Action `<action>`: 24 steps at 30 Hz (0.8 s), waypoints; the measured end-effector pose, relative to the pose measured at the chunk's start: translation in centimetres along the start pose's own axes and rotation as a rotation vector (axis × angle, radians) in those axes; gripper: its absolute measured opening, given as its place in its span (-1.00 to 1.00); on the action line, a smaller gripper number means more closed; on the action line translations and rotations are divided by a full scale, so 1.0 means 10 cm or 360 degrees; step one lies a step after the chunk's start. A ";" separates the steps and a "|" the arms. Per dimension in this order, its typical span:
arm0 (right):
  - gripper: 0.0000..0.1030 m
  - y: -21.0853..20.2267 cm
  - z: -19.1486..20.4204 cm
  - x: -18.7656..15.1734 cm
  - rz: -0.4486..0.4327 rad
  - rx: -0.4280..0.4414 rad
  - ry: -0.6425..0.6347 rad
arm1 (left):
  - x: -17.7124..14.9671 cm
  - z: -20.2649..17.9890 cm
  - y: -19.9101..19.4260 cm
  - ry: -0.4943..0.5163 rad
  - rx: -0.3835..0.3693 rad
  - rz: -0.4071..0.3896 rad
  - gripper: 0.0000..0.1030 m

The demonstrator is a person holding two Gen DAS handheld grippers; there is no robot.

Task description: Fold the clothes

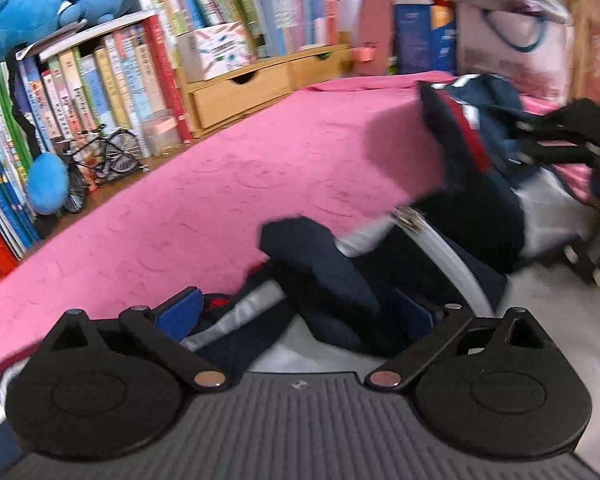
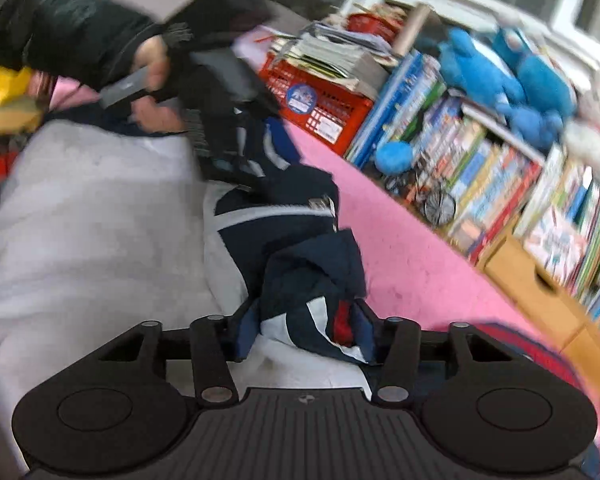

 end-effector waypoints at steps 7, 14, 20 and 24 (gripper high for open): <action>0.95 -0.05 -0.53 0.23 -0.0168 0.0374 0.0841 | -0.23 -0.02 -0.15 -0.0035 -0.0019 -0.0021 0.91; -0.04 0.39 -0.64 0.46 -0.0082 0.0404 0.1082 | -0.23 0.00 -0.20 -0.0079 0.0018 -0.0047 0.91; -0.37 -0.11 -0.14 0.80 -0.0268 0.0148 0.0287 | -0.13 0.02 -0.56 -0.0022 0.0114 -0.0228 0.91; -0.38 -0.32 0.02 0.74 -0.0249 0.0169 0.0135 | 0.04 0.13 -0.81 -0.0216 -0.0002 -0.0376 0.93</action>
Point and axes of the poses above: each gripper's, at about its wrist camera, not at the fingertips, and y roughly the way its jaws point, z to its left, x to its top, the point moved 9 cm from there along y, roughly the way its jaws point, and after that the axes turned 7 degrees about -y, right-handed, at the moved point
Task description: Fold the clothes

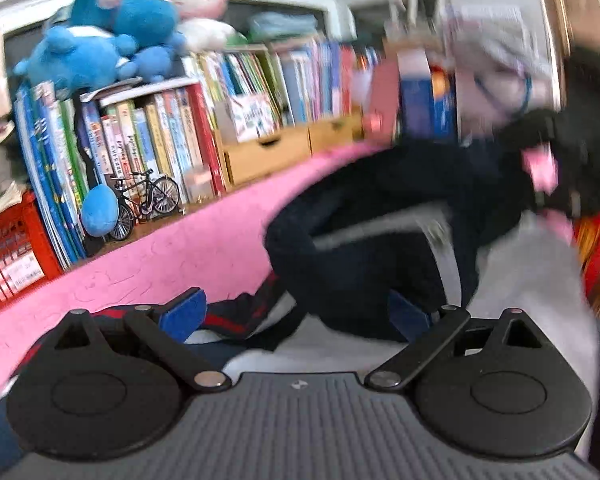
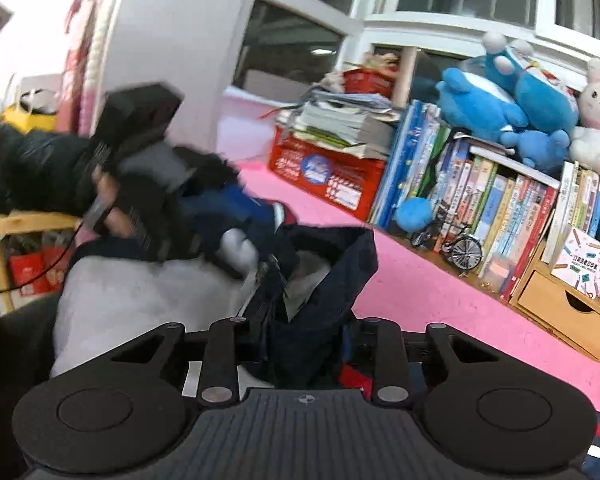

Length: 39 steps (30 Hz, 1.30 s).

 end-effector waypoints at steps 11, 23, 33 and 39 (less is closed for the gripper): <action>-0.35 -0.03 0.34 -0.18 0.0091 0.0066 -0.0032 | 0.38 0.20 0.33 -0.0669 -0.0318 0.0061 0.98; 0.07 -0.50 0.12 0.00 -0.0029 0.0072 0.0055 | -0.34 -0.60 0.23 0.0272 -0.0125 0.0229 0.87; 0.15 0.28 0.57 0.67 0.0196 -0.0011 -0.1338 | -0.47 -0.64 -0.01 0.0350 -0.0069 0.0055 0.86; -0.29 0.86 1.02 0.49 0.0329 0.0083 -0.1826 | -0.57 -0.70 -0.20 0.0520 -0.0014 -0.0009 0.87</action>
Point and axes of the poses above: each gripper's, at about its wrist camera, not at the fingertips, and y roughly the way its jaws point, z to its left, x to its top, the point moved 9 cm from there along y, roughly the way its jaws point, and after that the axes turned 7 degrees about -y, right-handed, at the moved point
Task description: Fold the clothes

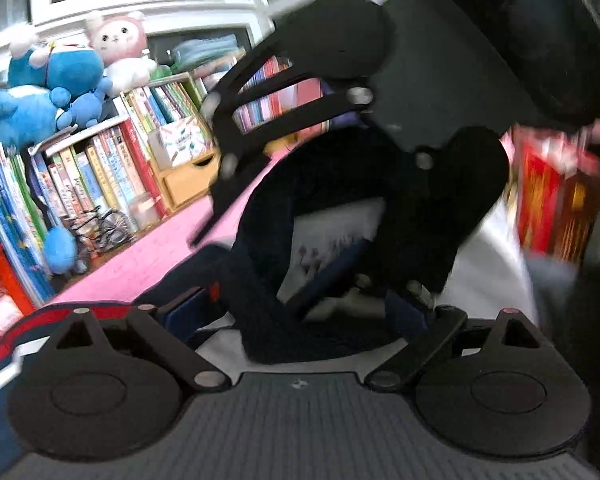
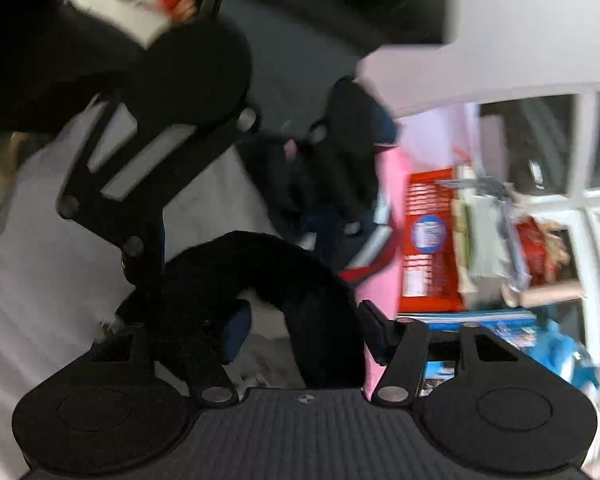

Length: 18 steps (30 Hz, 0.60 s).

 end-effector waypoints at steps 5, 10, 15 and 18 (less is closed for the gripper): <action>-0.73 -0.09 -0.02 0.03 0.0024 -0.0113 0.0028 | -0.03 0.18 -0.26 -0.0029 0.0053 -0.0109 0.90; -0.77 -0.30 0.04 0.04 0.0039 -0.0265 -0.0077 | 0.13 0.67 -0.32 -0.0398 0.0076 -0.0225 0.99; -0.87 -0.40 0.04 0.02 0.0057 -0.0334 -0.0038 | 0.07 0.85 -0.14 -0.0526 0.0188 -0.0116 0.99; -0.87 -0.40 0.05 -0.08 0.0139 -0.0369 0.0013 | 0.13 0.89 -0.36 -0.0645 0.0110 -0.0237 0.96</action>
Point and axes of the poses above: each gripper's, at about its wrist camera, not at the fingertips, and y roughly the way its jaws point, z to its left, x to its top, the point moved 9 cm from there along y, roughly the way its jaws point, and after that the axes turned 7 degrees about -y, right-handed, at the moved point
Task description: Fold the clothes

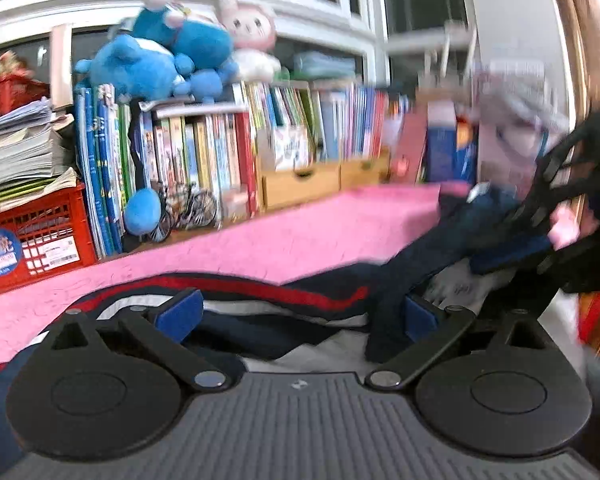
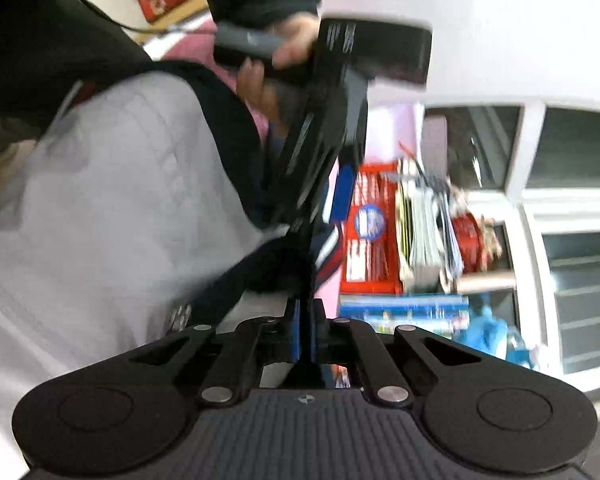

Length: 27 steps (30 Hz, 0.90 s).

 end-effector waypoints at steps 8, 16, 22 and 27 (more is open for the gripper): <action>-0.18 0.03 -0.40 -0.28 0.0018 0.0438 0.1516 | 0.05 -0.14 -0.36 -0.0044 -0.0094 -0.0092 1.00; 0.29 0.37 -0.52 -0.70 -0.0104 0.0702 0.3158 | -0.44 -0.08 0.02 -0.0038 0.0144 0.0222 1.00; -0.83 0.69 -0.36 -0.80 0.0244 0.0417 0.3353 | -0.65 -0.23 0.17 0.0194 0.0262 0.0371 1.00; -0.86 0.49 -0.33 -1.15 0.0251 0.0191 0.3393 | -0.70 -0.16 0.21 0.0131 0.0236 0.0434 1.00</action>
Point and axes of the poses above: each gripper's, at about its wrist camera, not at the fingertips, and y roughly the way its jaws point, z to its left, x to its top, the point moved 9 cm from there along y, roughly the way its jaws point, and after that the axes turned 7 degrees about -y, right-handed, at the moved point
